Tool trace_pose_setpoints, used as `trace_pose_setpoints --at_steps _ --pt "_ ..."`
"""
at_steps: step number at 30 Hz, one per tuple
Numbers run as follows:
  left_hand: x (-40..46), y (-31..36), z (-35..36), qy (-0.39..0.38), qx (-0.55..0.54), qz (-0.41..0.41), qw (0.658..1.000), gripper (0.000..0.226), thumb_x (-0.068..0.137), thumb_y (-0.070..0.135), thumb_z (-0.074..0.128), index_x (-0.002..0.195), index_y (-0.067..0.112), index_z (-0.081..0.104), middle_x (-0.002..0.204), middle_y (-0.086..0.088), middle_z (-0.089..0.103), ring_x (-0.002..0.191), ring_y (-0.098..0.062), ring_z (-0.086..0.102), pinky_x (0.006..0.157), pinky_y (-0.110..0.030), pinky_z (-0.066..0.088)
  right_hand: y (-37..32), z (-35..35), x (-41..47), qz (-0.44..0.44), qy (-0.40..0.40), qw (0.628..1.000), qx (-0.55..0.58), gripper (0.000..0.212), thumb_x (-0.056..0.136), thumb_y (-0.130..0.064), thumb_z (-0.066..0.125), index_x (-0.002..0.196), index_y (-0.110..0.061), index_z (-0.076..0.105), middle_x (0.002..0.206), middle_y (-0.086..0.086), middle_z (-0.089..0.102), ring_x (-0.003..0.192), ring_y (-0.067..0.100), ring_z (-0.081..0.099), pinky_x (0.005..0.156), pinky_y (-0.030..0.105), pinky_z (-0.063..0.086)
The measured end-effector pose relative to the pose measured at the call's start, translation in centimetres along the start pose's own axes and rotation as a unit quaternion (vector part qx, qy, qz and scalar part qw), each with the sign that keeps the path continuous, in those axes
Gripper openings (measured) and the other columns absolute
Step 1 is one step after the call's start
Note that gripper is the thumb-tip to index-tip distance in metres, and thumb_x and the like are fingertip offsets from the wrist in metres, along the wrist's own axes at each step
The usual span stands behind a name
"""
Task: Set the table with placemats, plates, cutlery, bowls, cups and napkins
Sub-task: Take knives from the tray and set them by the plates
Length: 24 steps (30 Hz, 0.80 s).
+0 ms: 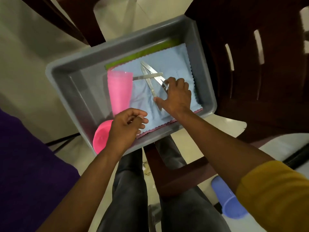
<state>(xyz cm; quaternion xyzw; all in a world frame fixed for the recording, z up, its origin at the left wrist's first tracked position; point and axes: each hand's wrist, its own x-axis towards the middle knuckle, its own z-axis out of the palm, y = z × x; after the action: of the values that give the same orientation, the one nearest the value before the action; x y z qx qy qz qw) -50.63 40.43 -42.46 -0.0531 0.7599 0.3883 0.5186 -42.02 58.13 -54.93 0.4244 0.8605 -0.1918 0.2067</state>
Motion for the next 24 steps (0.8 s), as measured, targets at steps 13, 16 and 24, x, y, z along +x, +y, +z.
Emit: trace_pose_setpoints --at_steps 13,16,24 --pt "3.0 1.1 2.6 -0.003 -0.019 0.006 1.000 0.026 0.102 0.006 0.058 0.093 0.024 0.074 0.081 0.005 0.078 0.078 -0.018 0.072 0.076 -0.036 0.059 -2.2 0.0 0.2 0.029 -0.061 0.996 0.050 0.052 0.087 -0.060 0.072 0.120 -0.021 0.060 0.111 0.001 0.069 0.096 0.021 0.070 0.077 0.032 0.056" --pt "3.1 1.3 2.8 -0.002 -0.024 0.011 1.000 0.025 0.103 0.006 0.058 0.095 0.022 0.074 0.083 0.004 0.078 0.079 -0.019 0.073 0.075 -0.035 0.059 -2.7 -0.1 0.0 0.025 -0.077 0.995 0.058 0.043 0.093 -0.053 0.069 0.119 -0.020 0.062 0.112 0.001 0.071 0.097 0.021 0.070 0.074 0.028 0.050" --pt "3.1 0.6 2.7 -0.002 -0.025 0.001 1.000 0.024 0.103 0.007 0.058 0.094 0.022 0.074 0.083 0.004 0.078 0.083 -0.023 0.073 0.081 -0.041 0.061 -3.1 -0.3 -0.3 0.048 -0.095 0.992 0.064 0.037 0.095 -0.054 0.066 0.117 -0.025 0.069 0.112 -0.001 0.074 0.096 0.023 0.071 0.076 0.028 0.049"
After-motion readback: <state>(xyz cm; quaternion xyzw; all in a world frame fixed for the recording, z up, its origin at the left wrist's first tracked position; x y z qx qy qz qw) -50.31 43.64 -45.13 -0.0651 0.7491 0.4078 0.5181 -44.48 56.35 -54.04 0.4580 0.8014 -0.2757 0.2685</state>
